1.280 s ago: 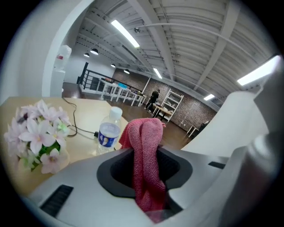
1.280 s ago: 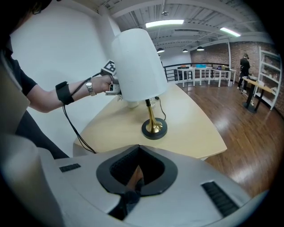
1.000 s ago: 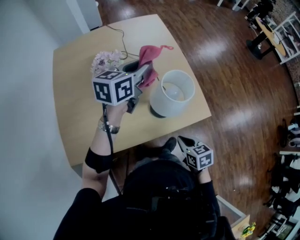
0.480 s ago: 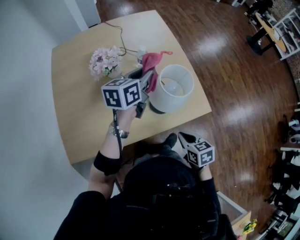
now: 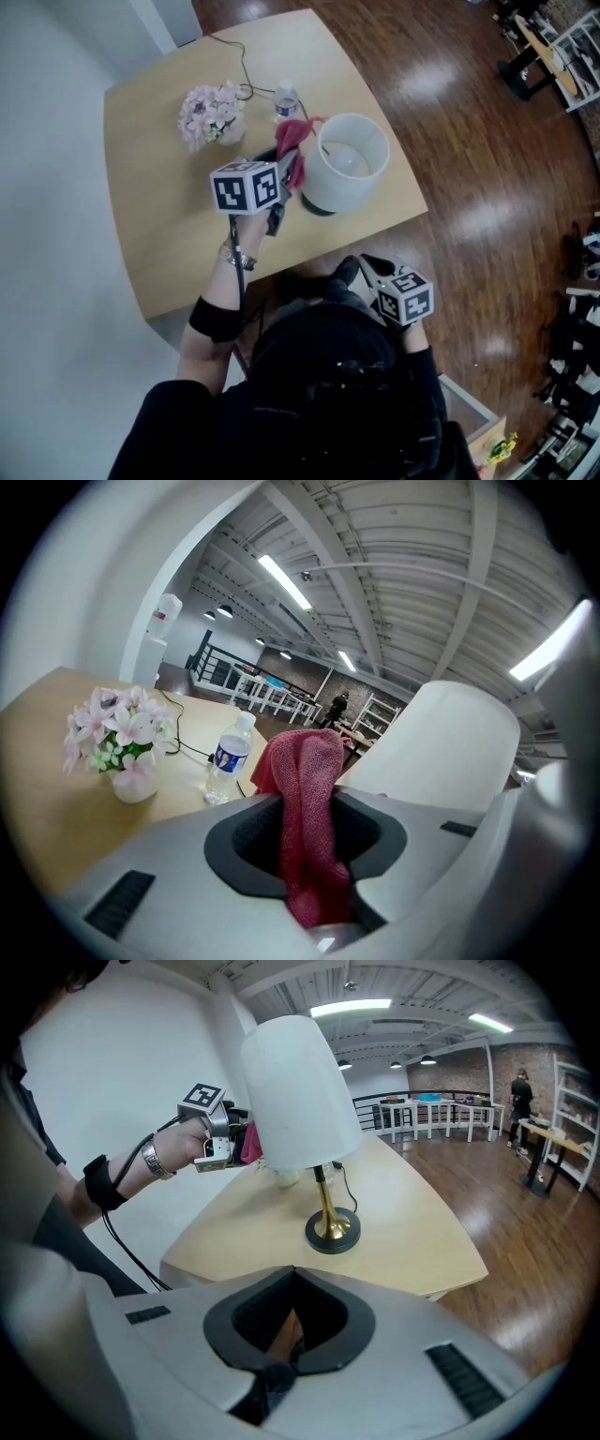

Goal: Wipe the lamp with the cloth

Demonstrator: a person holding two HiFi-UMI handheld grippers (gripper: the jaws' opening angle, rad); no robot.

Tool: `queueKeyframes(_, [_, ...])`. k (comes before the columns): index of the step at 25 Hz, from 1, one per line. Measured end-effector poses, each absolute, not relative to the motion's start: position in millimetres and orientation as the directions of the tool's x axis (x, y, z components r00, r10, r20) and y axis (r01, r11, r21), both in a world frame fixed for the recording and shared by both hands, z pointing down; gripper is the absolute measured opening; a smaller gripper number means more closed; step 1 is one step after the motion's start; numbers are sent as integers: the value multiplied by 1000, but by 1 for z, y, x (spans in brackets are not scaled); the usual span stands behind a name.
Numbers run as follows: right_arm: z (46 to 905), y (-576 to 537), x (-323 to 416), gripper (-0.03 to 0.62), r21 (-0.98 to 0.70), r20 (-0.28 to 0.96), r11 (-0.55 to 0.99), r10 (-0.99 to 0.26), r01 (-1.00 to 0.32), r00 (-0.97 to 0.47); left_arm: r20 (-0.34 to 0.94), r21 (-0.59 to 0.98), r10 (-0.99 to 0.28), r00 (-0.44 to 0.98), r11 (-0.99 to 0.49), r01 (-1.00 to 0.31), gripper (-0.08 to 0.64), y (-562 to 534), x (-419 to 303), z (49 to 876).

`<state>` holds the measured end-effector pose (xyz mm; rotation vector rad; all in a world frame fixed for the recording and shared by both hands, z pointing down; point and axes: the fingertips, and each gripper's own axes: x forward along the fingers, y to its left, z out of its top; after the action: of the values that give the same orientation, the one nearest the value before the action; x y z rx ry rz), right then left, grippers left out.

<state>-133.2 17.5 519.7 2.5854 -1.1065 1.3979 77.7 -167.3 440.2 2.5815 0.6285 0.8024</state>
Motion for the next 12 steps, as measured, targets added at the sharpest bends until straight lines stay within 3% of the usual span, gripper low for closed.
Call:
queueKeyframes(8, [516,4,-135,5,-262,781,-698,-559,-667,277,626,374,465,626,-884,281,121,-181,53,510])
queueKeyframes(12, [509,-21,-137,3,-269,823,-644,-540,-716,177,615,368,454,645,-889,274,121,-196,33,498])
